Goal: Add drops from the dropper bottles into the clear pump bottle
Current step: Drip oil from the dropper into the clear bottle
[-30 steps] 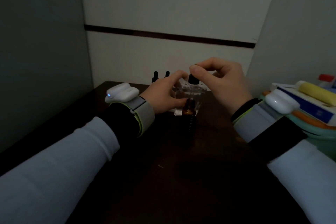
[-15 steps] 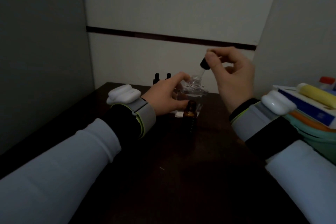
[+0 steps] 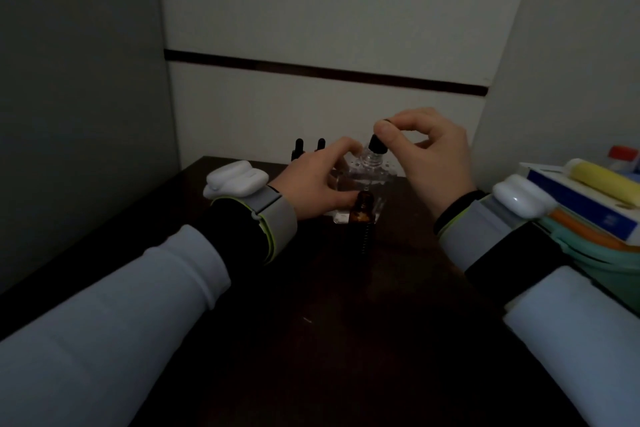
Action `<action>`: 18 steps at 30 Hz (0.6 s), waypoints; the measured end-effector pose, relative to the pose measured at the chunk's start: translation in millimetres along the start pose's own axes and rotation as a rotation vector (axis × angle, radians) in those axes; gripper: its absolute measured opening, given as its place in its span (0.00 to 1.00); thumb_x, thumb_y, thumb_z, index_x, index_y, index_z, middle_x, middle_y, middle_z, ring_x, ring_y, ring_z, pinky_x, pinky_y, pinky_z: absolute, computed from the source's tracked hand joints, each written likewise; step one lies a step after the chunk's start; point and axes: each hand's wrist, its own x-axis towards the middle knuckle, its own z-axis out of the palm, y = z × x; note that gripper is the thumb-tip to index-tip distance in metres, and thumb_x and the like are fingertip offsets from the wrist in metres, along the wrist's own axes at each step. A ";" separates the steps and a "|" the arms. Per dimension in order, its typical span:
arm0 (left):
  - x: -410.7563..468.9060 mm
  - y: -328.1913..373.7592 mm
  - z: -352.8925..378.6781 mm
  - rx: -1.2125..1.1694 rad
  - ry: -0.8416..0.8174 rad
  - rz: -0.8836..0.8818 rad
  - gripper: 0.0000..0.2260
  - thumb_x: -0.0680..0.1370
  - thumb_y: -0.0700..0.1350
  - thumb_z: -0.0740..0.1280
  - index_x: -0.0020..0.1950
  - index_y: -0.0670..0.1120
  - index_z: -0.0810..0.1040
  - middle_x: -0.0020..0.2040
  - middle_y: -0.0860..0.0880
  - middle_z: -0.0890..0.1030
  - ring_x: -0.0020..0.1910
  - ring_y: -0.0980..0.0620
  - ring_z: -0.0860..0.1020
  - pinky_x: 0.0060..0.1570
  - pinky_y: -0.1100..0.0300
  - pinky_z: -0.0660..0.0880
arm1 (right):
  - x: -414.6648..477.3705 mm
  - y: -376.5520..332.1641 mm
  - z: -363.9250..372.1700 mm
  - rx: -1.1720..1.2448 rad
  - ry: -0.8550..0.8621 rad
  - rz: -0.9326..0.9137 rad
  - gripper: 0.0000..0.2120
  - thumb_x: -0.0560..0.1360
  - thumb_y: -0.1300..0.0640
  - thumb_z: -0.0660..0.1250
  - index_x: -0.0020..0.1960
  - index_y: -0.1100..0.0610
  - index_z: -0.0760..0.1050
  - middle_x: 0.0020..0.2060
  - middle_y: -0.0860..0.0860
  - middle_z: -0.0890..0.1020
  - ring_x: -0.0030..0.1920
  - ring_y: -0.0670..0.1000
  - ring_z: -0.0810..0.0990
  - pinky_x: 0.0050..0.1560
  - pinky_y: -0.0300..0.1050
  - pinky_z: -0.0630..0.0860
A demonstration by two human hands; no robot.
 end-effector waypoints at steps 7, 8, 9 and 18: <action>0.4 -0.3 -0.2 -0.001 -0.001 -0.005 0.23 0.73 0.48 0.71 0.65 0.53 0.66 0.53 0.48 0.77 0.47 0.47 0.81 0.52 0.47 0.78 | -0.2 2.1 0.6 -0.013 0.010 0.009 0.02 0.72 0.55 0.72 0.41 0.52 0.80 0.38 0.41 0.77 0.44 0.41 0.76 0.42 0.29 0.66; 0.3 -0.1 -0.2 -0.005 0.000 -0.001 0.23 0.73 0.47 0.71 0.65 0.53 0.67 0.52 0.48 0.77 0.46 0.47 0.81 0.51 0.47 0.78 | 0.0 2.2 0.5 -0.013 0.010 0.006 0.02 0.72 0.55 0.72 0.41 0.52 0.80 0.38 0.41 0.77 0.44 0.42 0.76 0.41 0.29 0.66; 0.2 0.0 -0.1 -0.006 0.001 0.004 0.23 0.73 0.47 0.71 0.64 0.53 0.67 0.52 0.48 0.77 0.46 0.47 0.81 0.51 0.46 0.78 | 0.0 2.0 0.5 -0.017 0.007 0.001 0.02 0.72 0.55 0.72 0.41 0.52 0.80 0.38 0.41 0.77 0.44 0.42 0.76 0.41 0.29 0.66; 1.2 -1.2 -1.0 0.008 -0.010 0.003 0.23 0.73 0.48 0.71 0.65 0.53 0.67 0.53 0.48 0.77 0.47 0.48 0.80 0.52 0.47 0.78 | 8.7 -19.4 -9.8 0.018 0.183 -0.158 0.02 0.72 0.49 0.68 0.40 0.43 0.76 0.40 0.41 0.76 0.45 0.45 0.77 0.42 0.37 0.71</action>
